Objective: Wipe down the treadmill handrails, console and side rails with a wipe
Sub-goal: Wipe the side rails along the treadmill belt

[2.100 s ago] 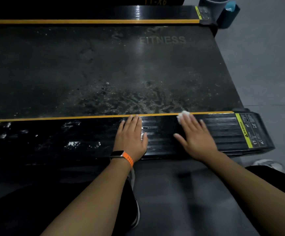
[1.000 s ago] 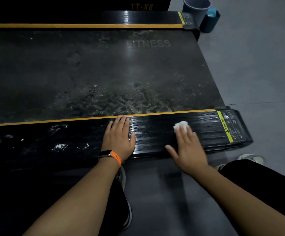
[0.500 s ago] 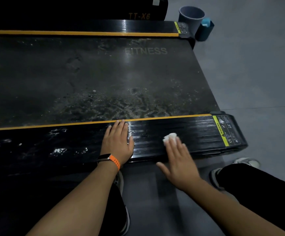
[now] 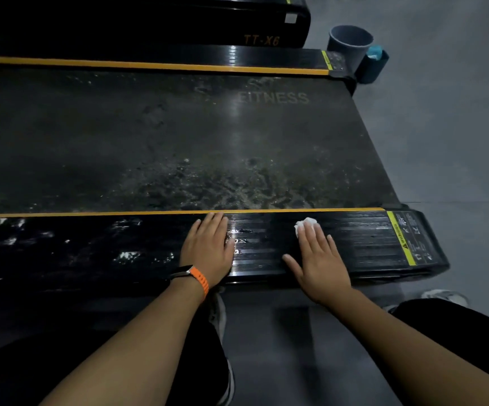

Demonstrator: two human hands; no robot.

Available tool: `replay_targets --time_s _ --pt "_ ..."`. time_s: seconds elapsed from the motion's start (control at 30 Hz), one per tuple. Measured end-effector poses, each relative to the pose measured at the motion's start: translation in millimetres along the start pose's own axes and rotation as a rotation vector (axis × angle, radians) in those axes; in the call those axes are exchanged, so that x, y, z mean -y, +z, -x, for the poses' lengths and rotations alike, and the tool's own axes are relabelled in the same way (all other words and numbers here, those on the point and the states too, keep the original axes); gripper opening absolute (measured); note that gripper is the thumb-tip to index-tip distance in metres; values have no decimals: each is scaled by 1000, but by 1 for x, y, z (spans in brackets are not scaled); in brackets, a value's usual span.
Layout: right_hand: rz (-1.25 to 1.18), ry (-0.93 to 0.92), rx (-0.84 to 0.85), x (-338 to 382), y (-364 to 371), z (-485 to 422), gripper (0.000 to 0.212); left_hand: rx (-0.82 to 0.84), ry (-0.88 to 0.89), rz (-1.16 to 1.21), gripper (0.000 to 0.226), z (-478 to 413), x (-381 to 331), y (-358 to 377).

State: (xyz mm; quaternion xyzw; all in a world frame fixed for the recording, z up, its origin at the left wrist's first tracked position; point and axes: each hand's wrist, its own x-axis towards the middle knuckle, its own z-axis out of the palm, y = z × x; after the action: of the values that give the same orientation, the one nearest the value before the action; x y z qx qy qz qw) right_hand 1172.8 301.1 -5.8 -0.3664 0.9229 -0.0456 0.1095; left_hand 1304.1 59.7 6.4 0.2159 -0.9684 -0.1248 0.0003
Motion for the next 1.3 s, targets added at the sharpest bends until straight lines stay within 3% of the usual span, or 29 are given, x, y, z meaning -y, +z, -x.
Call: replay_targets --time_s 0.13,0.27,0.37,0.47,0.57,0.67,0.77,0.9,1.0,1.17,1.3 --pt "-61 -3 19 42 -5 -34 115 -29 -29 7 72 9 31 -4" --pt "10 -162 84 79 -4 -47 108 -54 -12 -1 72 10 29 1" --pt "48 -215 70 59 -7 -44 106 -54 -21 -6 69 9 29 1" --pt "19 -105 -13 24 -8 -33 98 -63 -21 -5 67 9 29 2" --pt "-15 -17 14 37 0 -26 99 -77 -17 -9 64 10 29 4" --pt "-26 -147 18 78 8 -26 104 -100 -12 -9 63 9 29 4" --pt "20 -243 50 74 4 -24 100 -104 -9 -10 63 9 28 2" --pt "44 -142 -37 20 3 -7 86 -87 -17 -15 65 10 29 4" --pt "13 -51 -42 29 8 -1 91 -84 -20 -19 66 9 29 5" --pt "4 -237 -29 83 20 -6 93 -118 -21 -11 63 9 28 5" --pt "64 -223 -47 38 14 6 84 -94 -19 -16 65 9 29 6"
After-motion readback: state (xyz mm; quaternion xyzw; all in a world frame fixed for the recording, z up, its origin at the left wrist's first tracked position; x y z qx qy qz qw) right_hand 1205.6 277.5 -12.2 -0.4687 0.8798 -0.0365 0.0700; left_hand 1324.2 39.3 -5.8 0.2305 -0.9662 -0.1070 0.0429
